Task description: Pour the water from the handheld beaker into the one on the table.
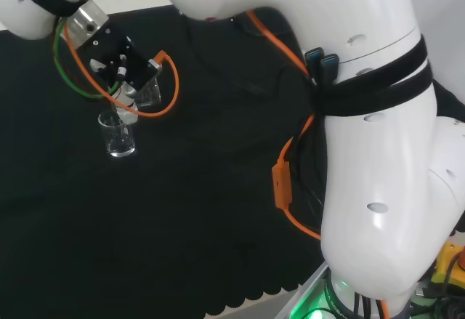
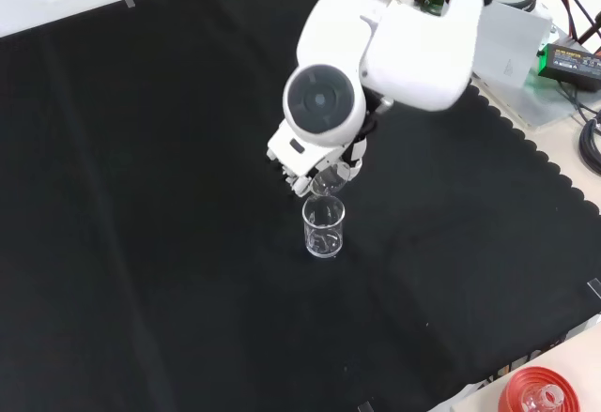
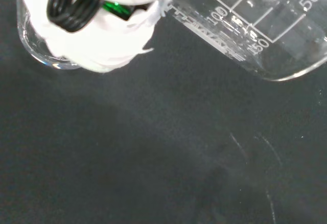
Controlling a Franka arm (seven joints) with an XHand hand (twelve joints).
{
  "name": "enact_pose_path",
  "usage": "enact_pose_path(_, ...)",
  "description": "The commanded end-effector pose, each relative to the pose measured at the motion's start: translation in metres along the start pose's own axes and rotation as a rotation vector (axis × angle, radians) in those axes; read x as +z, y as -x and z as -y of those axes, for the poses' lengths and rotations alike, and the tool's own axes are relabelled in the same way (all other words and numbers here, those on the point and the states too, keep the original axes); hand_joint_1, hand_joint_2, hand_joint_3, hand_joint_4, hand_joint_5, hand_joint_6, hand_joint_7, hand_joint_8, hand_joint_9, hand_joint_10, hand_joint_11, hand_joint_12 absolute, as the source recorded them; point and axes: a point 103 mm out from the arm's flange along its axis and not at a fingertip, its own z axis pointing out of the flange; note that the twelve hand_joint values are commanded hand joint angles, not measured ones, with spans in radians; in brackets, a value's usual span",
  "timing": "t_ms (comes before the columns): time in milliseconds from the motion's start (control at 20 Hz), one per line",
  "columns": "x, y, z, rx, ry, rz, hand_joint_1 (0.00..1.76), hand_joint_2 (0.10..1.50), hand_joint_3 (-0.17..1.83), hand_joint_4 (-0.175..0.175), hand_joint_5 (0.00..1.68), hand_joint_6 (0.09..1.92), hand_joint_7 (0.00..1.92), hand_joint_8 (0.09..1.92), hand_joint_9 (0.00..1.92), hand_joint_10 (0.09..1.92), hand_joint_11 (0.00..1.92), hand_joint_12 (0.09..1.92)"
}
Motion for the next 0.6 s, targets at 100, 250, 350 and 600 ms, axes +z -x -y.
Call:
enact_pose_path(100,0.0099,0.0266,0.0091,-0.047,0.086,-0.182,1.09,0.77,0.51,0.175,1.18,0.77,1.47,0.09,1.4,0.09,0.96,1.01)
enact_pose_path(250,0.0107,0.028,0.0084,-0.058,0.118,-0.214,1.09,0.77,0.51,0.175,1.18,0.78,1.47,0.09,1.4,0.09,0.96,1.01)
enact_pose_path(350,0.0102,0.0281,0.0079,-0.065,0.14,-0.236,1.09,0.77,0.51,0.175,1.18,0.78,1.47,0.09,1.4,0.09,0.96,1.01)
enact_pose_path(600,0.0089,0.0291,0.0064,-0.081,0.194,-0.285,1.09,0.77,0.51,0.175,1.18,0.78,1.47,0.09,1.4,0.09,0.96,1.01)
